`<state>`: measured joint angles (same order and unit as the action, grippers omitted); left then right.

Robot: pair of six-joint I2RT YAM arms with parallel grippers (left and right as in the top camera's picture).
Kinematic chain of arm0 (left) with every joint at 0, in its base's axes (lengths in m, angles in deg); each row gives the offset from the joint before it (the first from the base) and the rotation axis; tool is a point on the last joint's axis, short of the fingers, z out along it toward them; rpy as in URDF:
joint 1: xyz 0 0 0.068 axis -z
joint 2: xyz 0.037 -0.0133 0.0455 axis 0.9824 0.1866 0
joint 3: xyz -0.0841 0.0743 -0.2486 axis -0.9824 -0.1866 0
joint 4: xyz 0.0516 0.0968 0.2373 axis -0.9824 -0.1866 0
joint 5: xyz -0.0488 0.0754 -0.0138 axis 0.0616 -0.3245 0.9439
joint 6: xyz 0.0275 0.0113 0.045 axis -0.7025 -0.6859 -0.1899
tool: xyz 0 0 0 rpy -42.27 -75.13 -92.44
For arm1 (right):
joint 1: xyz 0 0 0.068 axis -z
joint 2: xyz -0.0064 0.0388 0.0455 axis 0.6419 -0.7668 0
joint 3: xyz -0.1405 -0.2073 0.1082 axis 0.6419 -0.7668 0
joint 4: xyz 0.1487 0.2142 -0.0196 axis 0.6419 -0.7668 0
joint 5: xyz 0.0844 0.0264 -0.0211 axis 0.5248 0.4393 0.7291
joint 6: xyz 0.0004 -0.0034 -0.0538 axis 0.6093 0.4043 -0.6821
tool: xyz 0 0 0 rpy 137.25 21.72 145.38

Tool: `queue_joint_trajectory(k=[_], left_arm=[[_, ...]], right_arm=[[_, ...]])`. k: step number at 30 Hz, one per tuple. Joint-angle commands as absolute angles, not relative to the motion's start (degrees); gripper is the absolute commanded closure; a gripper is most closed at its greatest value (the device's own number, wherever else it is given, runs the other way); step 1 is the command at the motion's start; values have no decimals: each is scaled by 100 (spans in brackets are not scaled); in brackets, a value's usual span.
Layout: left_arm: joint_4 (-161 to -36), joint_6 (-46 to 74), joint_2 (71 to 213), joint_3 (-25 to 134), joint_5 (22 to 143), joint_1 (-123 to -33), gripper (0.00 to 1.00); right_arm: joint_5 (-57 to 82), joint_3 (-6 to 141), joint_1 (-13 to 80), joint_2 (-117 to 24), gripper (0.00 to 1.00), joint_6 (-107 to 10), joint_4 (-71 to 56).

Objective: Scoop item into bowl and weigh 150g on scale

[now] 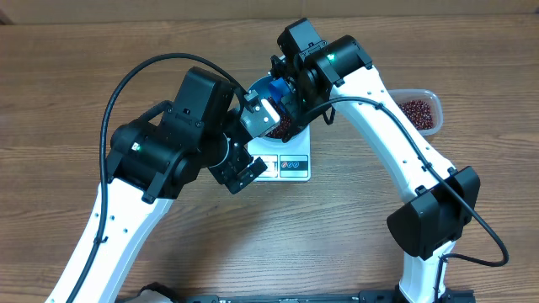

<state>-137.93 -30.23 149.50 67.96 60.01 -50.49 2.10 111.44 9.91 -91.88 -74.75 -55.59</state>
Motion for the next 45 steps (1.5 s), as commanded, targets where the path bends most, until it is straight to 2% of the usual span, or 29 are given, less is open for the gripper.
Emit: queue_joint_trajectory(k=[1,45], left_arm=[[-13791,-3023,14910,6907,5981,-5073,0],[-13791,-3023,14910,6910,5981,-5073,0]], right_arm=[[147,11343,1004,-8906,96,-7521,-5528],[90,11343,1015,-8906,96,-7489,-5498]])
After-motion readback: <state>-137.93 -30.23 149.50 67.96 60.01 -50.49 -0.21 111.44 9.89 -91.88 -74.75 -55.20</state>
